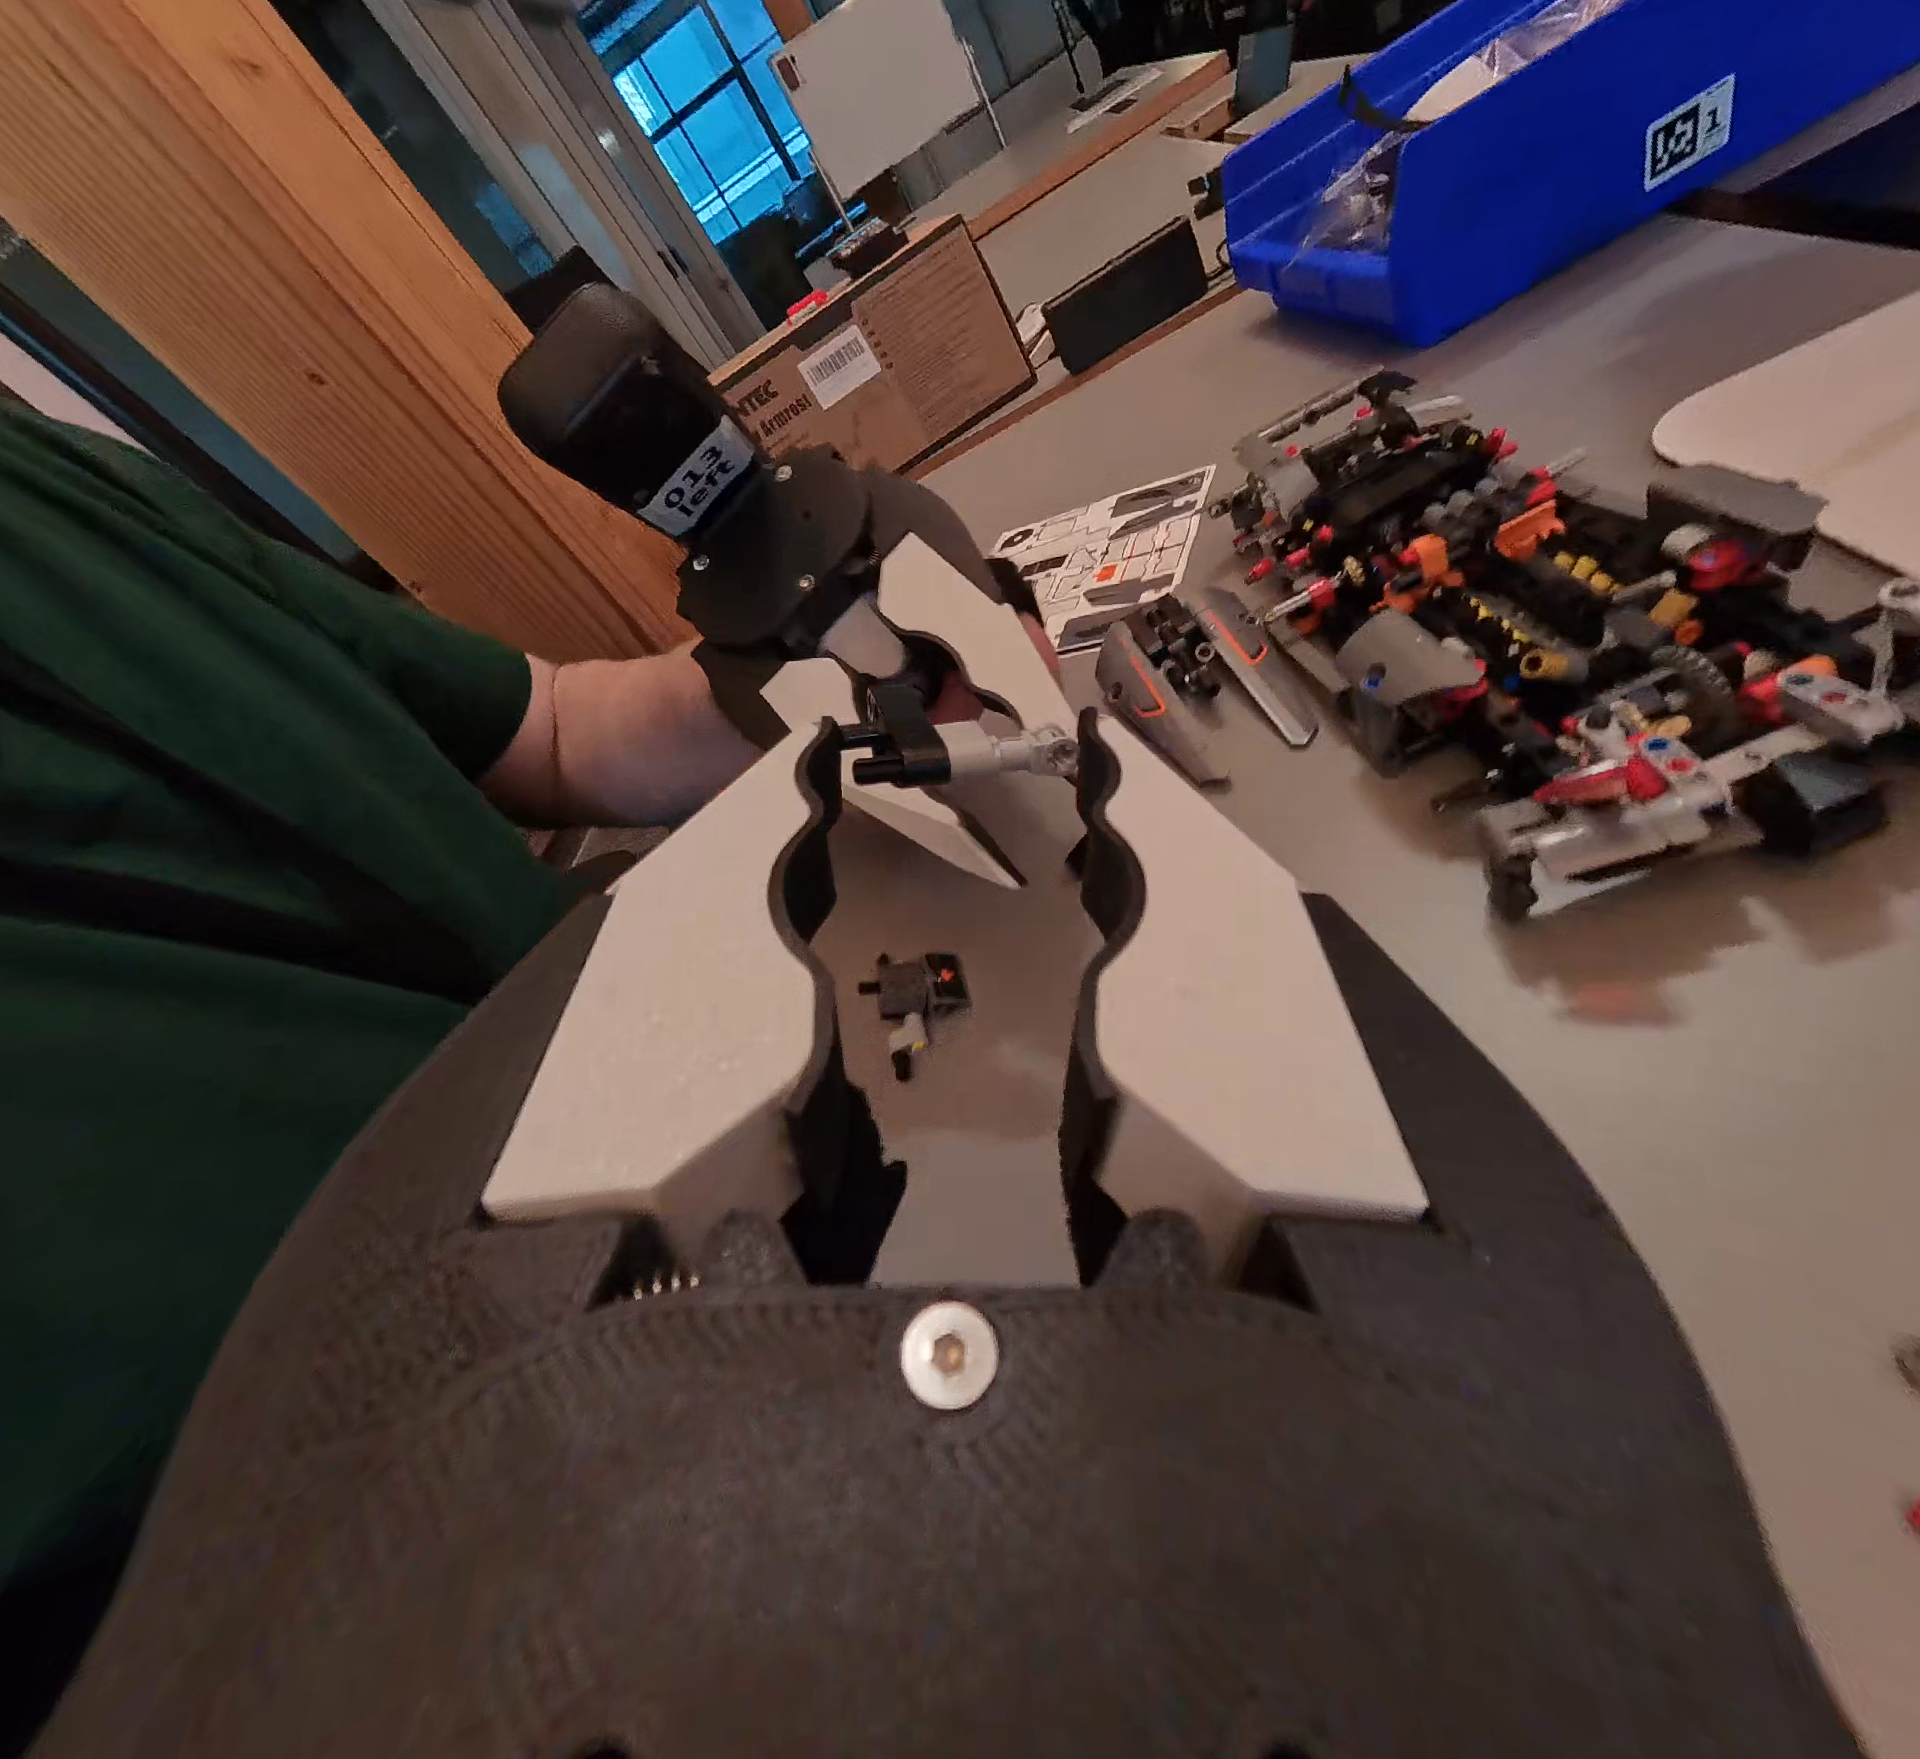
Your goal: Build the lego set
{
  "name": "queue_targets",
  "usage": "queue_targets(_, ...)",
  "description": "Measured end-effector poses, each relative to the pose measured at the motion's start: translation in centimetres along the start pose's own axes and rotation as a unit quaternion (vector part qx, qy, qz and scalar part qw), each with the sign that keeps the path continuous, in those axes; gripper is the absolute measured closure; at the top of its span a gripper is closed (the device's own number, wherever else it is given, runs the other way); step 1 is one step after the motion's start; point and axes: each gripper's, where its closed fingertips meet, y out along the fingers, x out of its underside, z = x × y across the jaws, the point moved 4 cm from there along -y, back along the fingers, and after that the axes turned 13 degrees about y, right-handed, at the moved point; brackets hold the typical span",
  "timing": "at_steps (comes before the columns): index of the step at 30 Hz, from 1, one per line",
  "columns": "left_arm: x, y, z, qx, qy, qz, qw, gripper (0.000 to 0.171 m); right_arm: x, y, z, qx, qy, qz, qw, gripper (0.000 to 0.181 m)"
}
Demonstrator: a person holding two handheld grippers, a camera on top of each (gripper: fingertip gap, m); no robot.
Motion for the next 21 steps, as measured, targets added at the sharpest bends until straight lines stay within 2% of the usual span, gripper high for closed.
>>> queue_targets(5, 1.1, 4.3, 1.1, 0.033, -0.005, -0.099, 0.995, 0.151, 1.2, -1.6, 0.0, -0.006, -0.001, 0.03, 1.0, 0.138)
queue_targets(12, 2.6, 6.3, 1.6, 0.021, 0.009, -0.173, 0.985, 0.165, 0.9, -3.1, 0.1, -0.013, -0.006, 0.046, 0.999, 0.138)
queue_targets(14, 1.9, 6.2, 1.5, 0.013, 0.021, -0.154, 0.988, 0.166, 1.2, -3.4, 0.0, 0.002, -0.015, 0.036, 0.999, 0.137)
queue_targets(17, 1.0, 5.6, 0.8, 0.002, -0.002, -0.124, 0.992, 0.165, 2.1, -3.6, -0.2, 0.041, -0.033, -0.001, 0.999, 0.137)
queue_targets(19, -0.1, 4.4, -0.2, -0.001, -0.064, -0.06, 0.996, 0.165, 3.5, -3.2, 0.0, 0.086, -0.058, -0.047, 0.993, 0.138)
queue_targets(21, -1.1, 2.8, -0.9, 0.034, -0.155, 0.034, 0.987, 0.166, 5.0, -2.6, 0.2, 0.123, -0.091, -0.09, 0.984, 0.138)
